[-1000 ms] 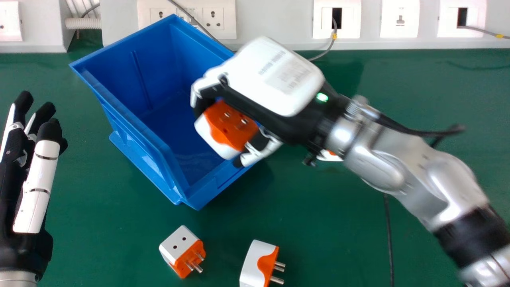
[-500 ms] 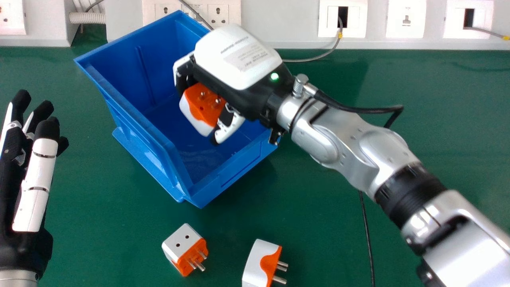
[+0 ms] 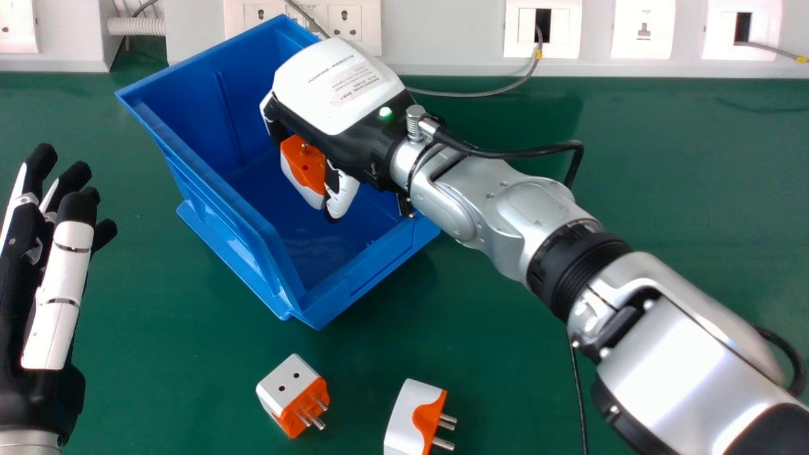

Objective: Pick all objects and put in blue box

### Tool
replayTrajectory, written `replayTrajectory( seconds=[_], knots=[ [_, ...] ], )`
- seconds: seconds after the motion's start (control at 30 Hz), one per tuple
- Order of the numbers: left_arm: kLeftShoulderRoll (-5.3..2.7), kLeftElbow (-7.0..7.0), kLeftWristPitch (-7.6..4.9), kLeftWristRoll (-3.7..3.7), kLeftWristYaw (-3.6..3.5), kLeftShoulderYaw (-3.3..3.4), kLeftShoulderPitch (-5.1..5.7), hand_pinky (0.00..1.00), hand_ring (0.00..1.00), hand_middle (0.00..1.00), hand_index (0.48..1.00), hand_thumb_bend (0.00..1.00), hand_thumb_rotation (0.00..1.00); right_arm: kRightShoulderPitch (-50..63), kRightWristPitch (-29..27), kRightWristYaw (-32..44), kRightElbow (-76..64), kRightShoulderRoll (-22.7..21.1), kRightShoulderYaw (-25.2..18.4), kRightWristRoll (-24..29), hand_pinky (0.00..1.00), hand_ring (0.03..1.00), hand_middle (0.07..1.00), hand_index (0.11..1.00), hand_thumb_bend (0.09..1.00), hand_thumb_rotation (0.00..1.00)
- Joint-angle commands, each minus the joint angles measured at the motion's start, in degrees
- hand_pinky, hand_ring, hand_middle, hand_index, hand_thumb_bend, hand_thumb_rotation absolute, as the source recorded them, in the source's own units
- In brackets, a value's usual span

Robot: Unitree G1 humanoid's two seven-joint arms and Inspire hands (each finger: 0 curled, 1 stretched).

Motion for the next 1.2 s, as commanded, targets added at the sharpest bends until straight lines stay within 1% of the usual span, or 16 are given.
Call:
replayTrajectory(
  seconds=[0.0,0.1,0.2,0.3,0.33,0.43,0.5,0.57,0.7,0.77,0.93,1.17],
  knots=[
    [-0.12,-2.23,-1.22,0.33,0.47,0.05,0.25,0.87,0.92,0.93,0.961,0.53,0.76,-3.1,1.0,-1.1,0.5,0.9,0.9,0.1,0.32,0.424,0.489,0.494,0.502,0.00],
    [-0.34,-2.45,-1.06,0.76,0.84,-0.10,0.23,0.86,0.92,0.93,0.956,0.53,0.76,-3.0,2.0,-1.3,1.4,1.8,2.3,-0.3,0.30,0.423,0.491,0.490,0.506,0.00],
    [-0.58,-2.69,-0.96,0.87,1.18,-0.31,0.37,0.85,0.91,0.92,0.950,0.53,0.75,-2.8,2.7,-2.2,1.6,2.1,4.1,-1.2,0.30,0.414,0.481,0.498,0.507,0.00],
    [-0.72,-3.35,-0.74,1.09,1.63,-0.61,0.66,0.85,0.91,0.92,0.944,0.53,0.75,-2.5,2.8,-3.2,1.8,2.3,5.3,-1.7,0.29,0.406,0.474,0.506,0.508,0.00],
    [-0.75,-3.52,-0.69,1.14,1.72,-0.69,0.76,0.84,0.90,0.91,0.937,0.53,0.75,-2.5,2.8,-3.4,1.8,2.3,5.5,-1.7,0.31,0.411,0.479,0.504,0.506,0.00],
    [-0.87,-3.92,-0.69,1.21,1.83,-0.86,1.11,0.84,0.90,0.91,0.937,0.53,0.75,-2.2,2.8,-3.9,2.1,2.3,6.3,-1.6,0.31,0.411,0.479,0.504,0.506,0.00],
    [-0.83,-4.03,-0.74,1.25,1.84,-0.86,1.27,0.83,0.90,0.91,0.931,0.53,0.74,-1.8,2.5,-3.8,2.2,2.2,6.5,-1.2,0.32,0.415,0.485,0.498,0.505,0.00],
    [-0.75,-4.09,-0.74,1.28,1.82,-0.87,1.36,0.82,0.89,0.90,0.926,0.53,0.74,-1.4,2.4,-3.7,2.4,2.2,6.5,-0.7,0.33,0.417,0.489,0.496,0.505,0.00],
    [-0.74,-4.62,-0.41,1.46,1.92,-1.18,1.36,0.81,0.89,0.90,0.923,0.52,0.74,-0.9,2.4,-2.5,2.5,2.4,6.2,0.1,0.34,0.412,0.486,0.504,0.503,0.00],
    [-0.73,-4.81,-0.22,1.42,1.96,-1.27,1.32,0.81,0.89,0.90,0.921,0.52,0.74,-0.7,2.2,-2.3,2.5,2.4,6.2,0.2,0.34,0.409,0.486,0.512,0.502,0.00],
    [-0.65,-5.06,0.28,1.01,1.87,-1.25,1.18,0.80,0.89,0.90,0.920,0.52,0.73,0.0,2.4,-3.2,2.5,2.3,6.8,-0.4,0.35,0.408,0.488,0.516,0.501,0.00],
    [-0.64,-5.06,0.30,0.54,1.60,-1.15,1.14,0.81,0.89,0.90,0.925,0.51,0.73,1.0,1.5,-3.7,2.3,2.1,5.9,0.6,0.36,0.416,0.493,0.497,0.500,0.00]
  ],
)
